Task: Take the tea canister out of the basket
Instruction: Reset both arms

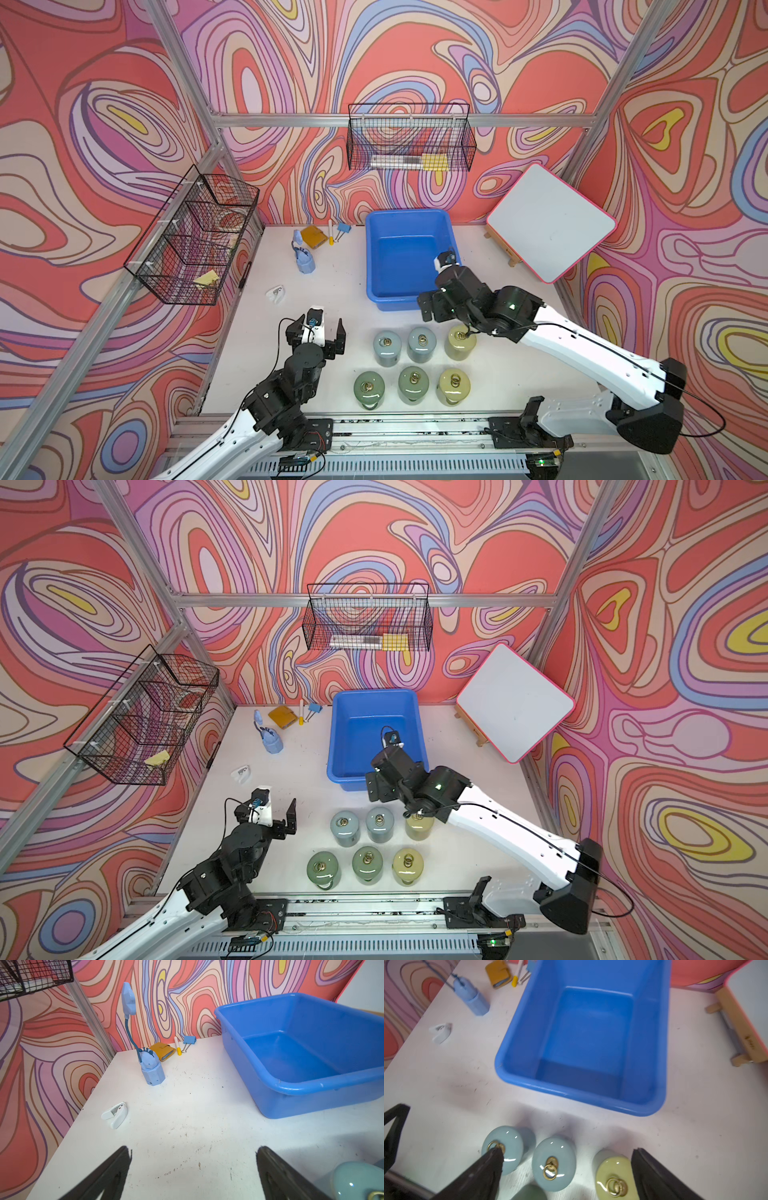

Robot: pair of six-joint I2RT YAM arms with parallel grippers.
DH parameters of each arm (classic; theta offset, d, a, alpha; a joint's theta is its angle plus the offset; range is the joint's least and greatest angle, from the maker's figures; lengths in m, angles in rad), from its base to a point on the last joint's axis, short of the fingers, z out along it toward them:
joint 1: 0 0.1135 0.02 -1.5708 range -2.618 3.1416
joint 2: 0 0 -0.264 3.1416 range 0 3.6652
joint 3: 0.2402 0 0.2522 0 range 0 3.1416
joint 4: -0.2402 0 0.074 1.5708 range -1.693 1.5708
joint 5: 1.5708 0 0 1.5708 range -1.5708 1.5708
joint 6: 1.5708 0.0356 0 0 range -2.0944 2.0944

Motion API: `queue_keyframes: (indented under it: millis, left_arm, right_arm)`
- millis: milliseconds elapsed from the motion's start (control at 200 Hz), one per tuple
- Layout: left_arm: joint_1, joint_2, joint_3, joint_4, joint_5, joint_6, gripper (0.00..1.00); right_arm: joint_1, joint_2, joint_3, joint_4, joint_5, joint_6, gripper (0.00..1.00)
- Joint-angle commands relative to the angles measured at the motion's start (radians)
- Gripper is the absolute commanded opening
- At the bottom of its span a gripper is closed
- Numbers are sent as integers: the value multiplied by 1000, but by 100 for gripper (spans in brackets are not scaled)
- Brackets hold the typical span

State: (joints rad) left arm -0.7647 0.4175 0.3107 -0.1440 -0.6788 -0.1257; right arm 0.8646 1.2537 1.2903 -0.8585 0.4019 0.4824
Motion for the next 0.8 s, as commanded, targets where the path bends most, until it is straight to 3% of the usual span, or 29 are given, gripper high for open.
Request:
queue_keyframes:
  millis: [0, 185, 396, 586, 696, 796]
  left_arm:
    - [13, 39, 47, 92, 11, 54, 99]
    - [133, 115, 115, 80, 143, 49, 99]
    - [364, 289, 169, 110, 356, -28, 99]
    - [641, 437, 180, 191, 607, -137, 99]
    - [738, 525, 183, 253, 664, -163, 99]
    - [751, 579, 153, 360, 656, -128, 99]
  right_arm:
    - [-84, -100, -91, 98, 103, -65, 98]
    - [-294, -163, -189, 159, 72, -127, 98]
    - [-522, -153, -291, 304, -39, -152, 98]
    - [-726, -87, -370, 453, -150, -140, 98]
    - [-831, -46, -395, 500, -210, -120, 98]
    - [-872, -30, -428, 565, -206, -109, 98]
